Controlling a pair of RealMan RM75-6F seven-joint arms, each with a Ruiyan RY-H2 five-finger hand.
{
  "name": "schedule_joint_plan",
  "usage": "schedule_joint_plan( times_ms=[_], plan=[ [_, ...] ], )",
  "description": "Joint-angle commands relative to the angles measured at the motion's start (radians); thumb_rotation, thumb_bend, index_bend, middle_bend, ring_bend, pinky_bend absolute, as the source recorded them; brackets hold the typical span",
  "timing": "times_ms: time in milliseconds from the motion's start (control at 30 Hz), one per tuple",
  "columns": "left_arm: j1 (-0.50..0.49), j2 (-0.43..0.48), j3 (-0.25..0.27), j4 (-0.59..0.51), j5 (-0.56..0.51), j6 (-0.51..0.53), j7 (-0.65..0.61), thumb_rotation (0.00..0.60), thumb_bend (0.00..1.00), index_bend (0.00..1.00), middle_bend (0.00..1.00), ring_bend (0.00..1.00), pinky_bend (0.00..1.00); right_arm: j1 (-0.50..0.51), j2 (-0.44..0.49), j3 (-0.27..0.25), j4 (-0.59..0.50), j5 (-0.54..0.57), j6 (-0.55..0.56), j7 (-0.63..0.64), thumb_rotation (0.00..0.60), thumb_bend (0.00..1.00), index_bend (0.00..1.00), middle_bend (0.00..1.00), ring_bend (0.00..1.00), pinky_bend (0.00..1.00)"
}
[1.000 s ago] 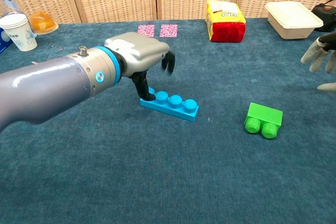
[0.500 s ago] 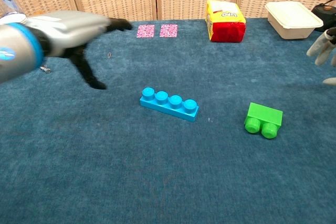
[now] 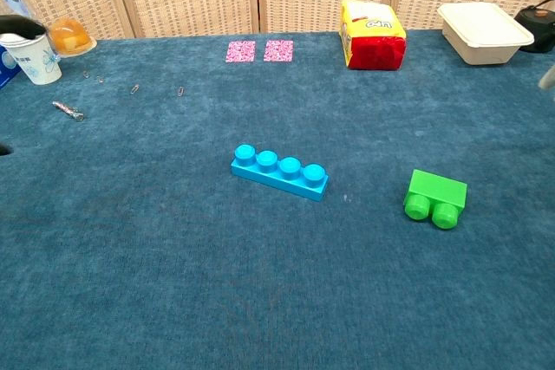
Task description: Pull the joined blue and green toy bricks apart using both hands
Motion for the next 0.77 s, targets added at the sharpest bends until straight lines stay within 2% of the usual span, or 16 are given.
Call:
schedule_joint_plan(
  times_ms=[33,200,333,500,767],
  plan=[
    [0.085,0.052,0.044,0.036,0.059,0.048,-0.089,0.600,0.17,0.00,0.10,0.02,0.20,-0.029,-0.001,-0.010,-0.003,-0.023,0.042,-0.010,0.600,0.28,0.31,0.38,0.40,0.27],
    [0.197,0.101,0.067,0.098,0.100,0.099,-0.198,0.600,0.17,0.00,0.10,0.02,0.20,-0.081,0.010,-0.032,-0.009,-0.073,0.110,-0.005,0.600,0.28,0.33,0.38,0.40,0.27],
    [0.264,0.114,0.067,0.129,0.135,0.136,-0.228,0.600,0.17,0.02,0.11,0.02,0.20,-0.117,0.014,-0.046,-0.017,-0.099,0.154,-0.017,0.600,0.28,0.34,0.39,0.40,0.27],
    [0.329,0.123,0.045,0.129,0.155,0.165,-0.245,0.600,0.17,0.05,0.12,0.02,0.20,-0.157,0.018,-0.055,-0.026,-0.124,0.197,-0.019,0.600,0.28,0.34,0.39,0.40,0.27],
    [0.368,0.120,-0.008,0.127,0.156,0.151,-0.246,0.600,0.17,0.07,0.14,0.02,0.20,-0.189,0.032,-0.047,-0.035,-0.141,0.227,-0.019,0.600,0.28,0.35,0.39,0.40,0.27]
  ],
)
